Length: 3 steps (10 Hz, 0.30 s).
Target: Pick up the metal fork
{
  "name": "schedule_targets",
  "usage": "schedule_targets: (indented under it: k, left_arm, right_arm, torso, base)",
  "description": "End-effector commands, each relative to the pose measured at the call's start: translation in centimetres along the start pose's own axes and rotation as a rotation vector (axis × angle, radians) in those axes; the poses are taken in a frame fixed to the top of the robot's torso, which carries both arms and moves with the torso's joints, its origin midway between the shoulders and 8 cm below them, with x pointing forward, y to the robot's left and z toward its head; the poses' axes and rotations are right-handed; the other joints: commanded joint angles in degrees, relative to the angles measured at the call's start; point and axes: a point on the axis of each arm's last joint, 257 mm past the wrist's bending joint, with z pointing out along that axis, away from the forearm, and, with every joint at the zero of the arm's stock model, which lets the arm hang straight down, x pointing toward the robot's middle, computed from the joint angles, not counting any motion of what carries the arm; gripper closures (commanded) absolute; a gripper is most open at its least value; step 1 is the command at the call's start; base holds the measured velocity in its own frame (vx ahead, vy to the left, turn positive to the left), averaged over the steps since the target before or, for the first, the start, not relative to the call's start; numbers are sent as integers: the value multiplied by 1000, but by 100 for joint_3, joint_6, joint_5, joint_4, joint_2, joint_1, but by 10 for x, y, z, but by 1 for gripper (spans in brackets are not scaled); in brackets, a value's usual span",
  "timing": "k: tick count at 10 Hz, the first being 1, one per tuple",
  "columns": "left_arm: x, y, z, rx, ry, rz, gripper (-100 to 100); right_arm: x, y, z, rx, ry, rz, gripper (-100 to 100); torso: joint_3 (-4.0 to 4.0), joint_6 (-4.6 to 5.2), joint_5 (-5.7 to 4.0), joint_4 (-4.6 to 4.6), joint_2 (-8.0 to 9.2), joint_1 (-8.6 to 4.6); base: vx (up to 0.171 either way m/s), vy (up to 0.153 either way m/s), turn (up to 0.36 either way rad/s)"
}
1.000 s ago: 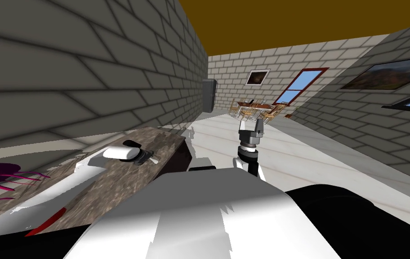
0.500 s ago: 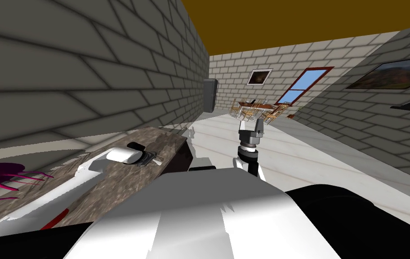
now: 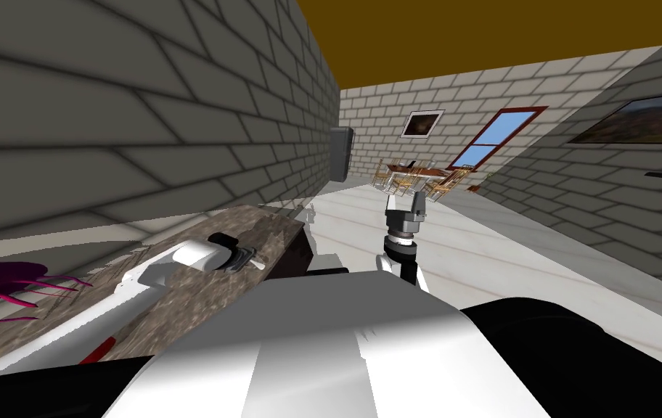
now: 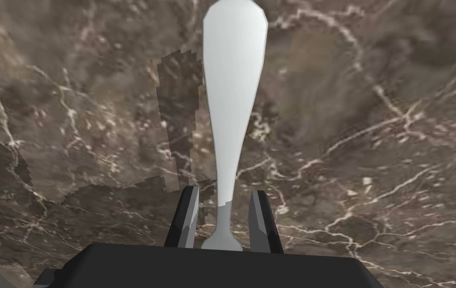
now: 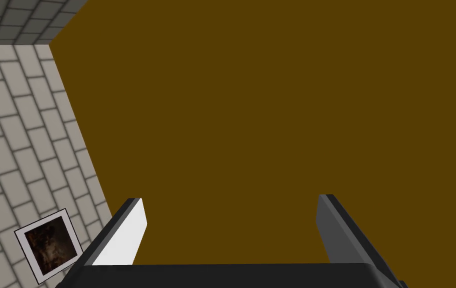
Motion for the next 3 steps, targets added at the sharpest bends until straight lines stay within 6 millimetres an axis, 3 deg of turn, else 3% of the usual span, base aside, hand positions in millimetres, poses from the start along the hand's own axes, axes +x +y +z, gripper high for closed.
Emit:
schedule_targets:
  k: [1, 2, 3]
  left_arm:
    - [7, -9, -6, 23, 3, 22, 100]
    - [7, -6, -5, 14, 2, 13, 100]
    - [8, -7, -6, 16, 3, 14, 0]
  right_arm:
    - [0, 0, 0, 0, 0, 0, 0]
    - [0, 0, 0, 0, 0, 0, 0]
    - [0, 0, 0, 0, 0, 0, 0]
  torso:
    - [0, 0, 0, 0, 0, 0]
    - [2, 2, -1, 1, 3, -5]
    - [2, 0, -1, 1, 4, -1]
  base:
    - [-4, -8, 2]
    - [-1, -5, -5]
    - [0, 0, 0]
